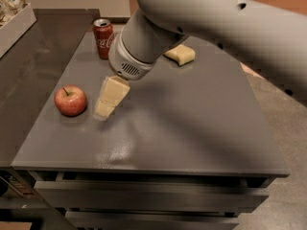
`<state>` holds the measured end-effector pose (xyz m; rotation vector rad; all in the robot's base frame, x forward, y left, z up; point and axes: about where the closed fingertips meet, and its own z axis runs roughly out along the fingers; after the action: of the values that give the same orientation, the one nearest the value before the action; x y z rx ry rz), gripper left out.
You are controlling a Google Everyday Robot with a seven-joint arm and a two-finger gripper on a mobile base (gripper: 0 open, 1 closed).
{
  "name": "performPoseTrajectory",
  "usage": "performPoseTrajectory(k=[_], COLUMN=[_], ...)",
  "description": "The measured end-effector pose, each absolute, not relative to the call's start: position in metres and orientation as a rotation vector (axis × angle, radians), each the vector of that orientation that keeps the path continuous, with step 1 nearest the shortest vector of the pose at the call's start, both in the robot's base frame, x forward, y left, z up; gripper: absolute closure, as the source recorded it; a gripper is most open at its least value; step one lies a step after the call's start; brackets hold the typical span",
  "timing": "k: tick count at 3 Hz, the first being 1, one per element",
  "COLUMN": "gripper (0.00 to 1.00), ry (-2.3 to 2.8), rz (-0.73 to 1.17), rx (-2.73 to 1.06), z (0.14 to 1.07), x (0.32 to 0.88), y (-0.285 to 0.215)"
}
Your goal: Pick apple
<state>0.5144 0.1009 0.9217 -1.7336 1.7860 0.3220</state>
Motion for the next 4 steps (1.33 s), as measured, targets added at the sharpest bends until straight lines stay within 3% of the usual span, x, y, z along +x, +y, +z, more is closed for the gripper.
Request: performPoseTrajectory(k=[3, 4], gripper=[0.0, 0.12], ry=[1.77, 1.809], rz=[0.368, 0.416], rx=[-1.785, -1.832], z=[0.857, 0.842], x=[0.531, 0.536], y=[0.202, 0.218])
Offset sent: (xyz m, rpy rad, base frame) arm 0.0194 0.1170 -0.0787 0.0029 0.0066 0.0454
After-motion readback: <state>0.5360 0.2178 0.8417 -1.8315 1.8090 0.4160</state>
